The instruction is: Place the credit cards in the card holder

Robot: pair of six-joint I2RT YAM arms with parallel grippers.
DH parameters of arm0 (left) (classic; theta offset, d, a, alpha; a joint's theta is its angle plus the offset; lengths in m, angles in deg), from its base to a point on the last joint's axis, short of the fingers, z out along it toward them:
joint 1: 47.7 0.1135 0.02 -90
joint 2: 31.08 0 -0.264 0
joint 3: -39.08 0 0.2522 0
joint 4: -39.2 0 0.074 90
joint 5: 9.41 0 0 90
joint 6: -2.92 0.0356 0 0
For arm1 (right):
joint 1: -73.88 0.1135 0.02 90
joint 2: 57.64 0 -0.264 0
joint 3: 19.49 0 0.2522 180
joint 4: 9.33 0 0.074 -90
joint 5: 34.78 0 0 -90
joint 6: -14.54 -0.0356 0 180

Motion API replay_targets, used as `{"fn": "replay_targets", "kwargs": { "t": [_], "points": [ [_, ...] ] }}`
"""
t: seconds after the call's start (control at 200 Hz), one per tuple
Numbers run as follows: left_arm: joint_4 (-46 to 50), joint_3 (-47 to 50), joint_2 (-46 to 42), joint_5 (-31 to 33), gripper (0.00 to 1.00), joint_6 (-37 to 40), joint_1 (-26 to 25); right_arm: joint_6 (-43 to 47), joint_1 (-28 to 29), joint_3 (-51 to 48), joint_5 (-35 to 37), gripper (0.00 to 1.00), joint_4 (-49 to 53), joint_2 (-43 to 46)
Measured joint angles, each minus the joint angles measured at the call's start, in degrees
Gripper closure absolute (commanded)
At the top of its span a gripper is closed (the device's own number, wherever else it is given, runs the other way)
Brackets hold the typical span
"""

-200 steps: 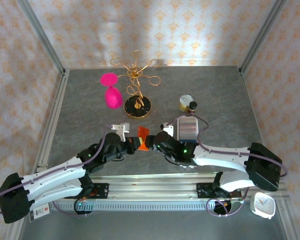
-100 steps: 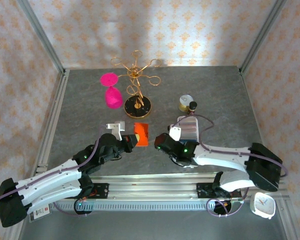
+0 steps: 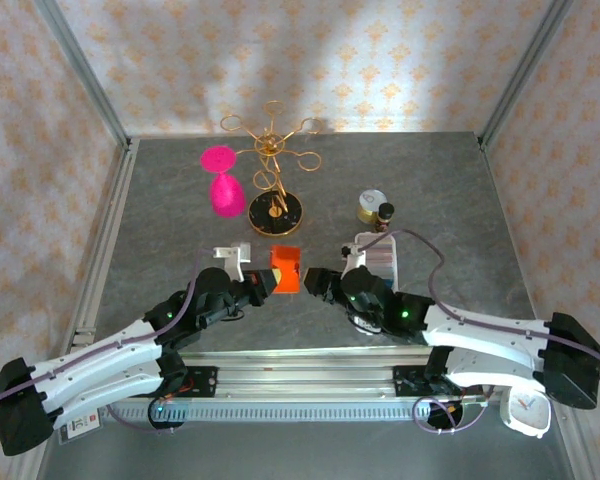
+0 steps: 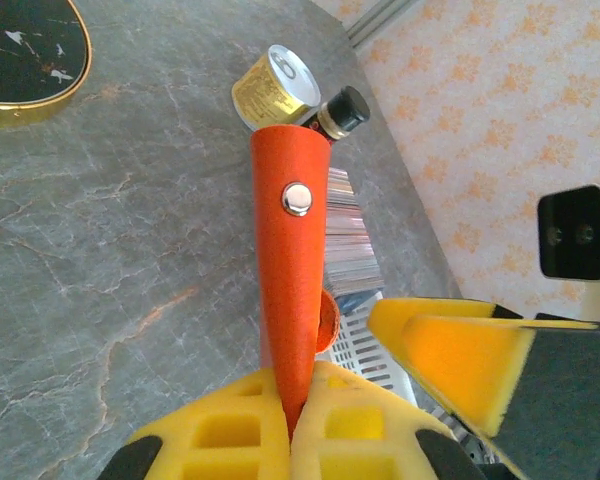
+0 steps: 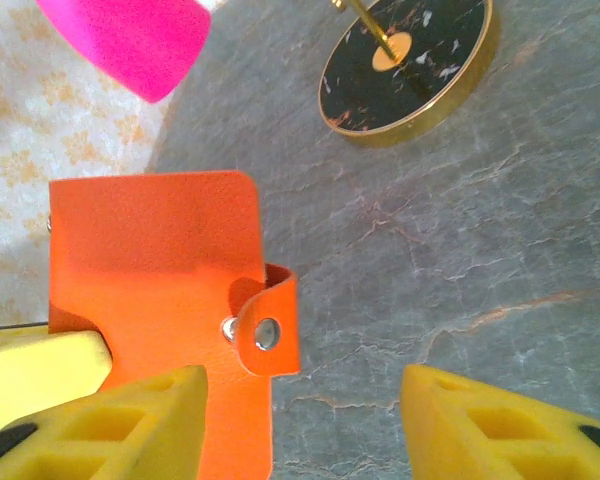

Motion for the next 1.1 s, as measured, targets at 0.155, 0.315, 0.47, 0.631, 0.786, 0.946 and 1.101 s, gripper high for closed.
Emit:
{"fn": "replay_targets", "kwargs": {
  "t": [0.155, 0.315, 0.47, 0.631, 0.786, 0.946, 1.101],
  "points": [
    [-0.4, 0.0, 0.8, -0.9, 1.0, 0.0, 0.0, 1.2, 0.0, 2.4, -2.4, 0.49, -0.5, -4.6],
    [-0.9, 0.0, 0.9, -1.0, 1.0, 0.0, 0.0, 1.6, 0.0, 3.5, -2.6, 0.58, -0.4, -5.9],
    [-1.2, 0.0, 0.7, -1.1, 1.0, 0.0, 0.0, 1.2, 0.0, 4.1, -0.9, 0.72, 0.1, -6.8],
    [-1.2, 0.1, 0.8, -1.2, 1.0, -0.2, 0.0, 0.4, 0.0, 4.2, 0.0, 0.88, 1.2, -9.0],
    [-1.6, 0.3, 0.8, -1.7, 1.0, -0.4, 0.0, -0.5, 0.0, 4.2, 0.0, 0.99, 1.4, -9.1],
    [-2.0, 0.8, 0.8, -2.1, 1.0, -1.1, 0.0, -0.5, 0.0, 4.2, 0.0, 1.0, 1.8, -9.1],
    [-2.6, 1.8, 1.0, -2.2, 1.0, -1.7, 0.0, -0.5, 0.0, 4.1, -0.1, 1.0, 2.2, -9.1]
  ]
}}
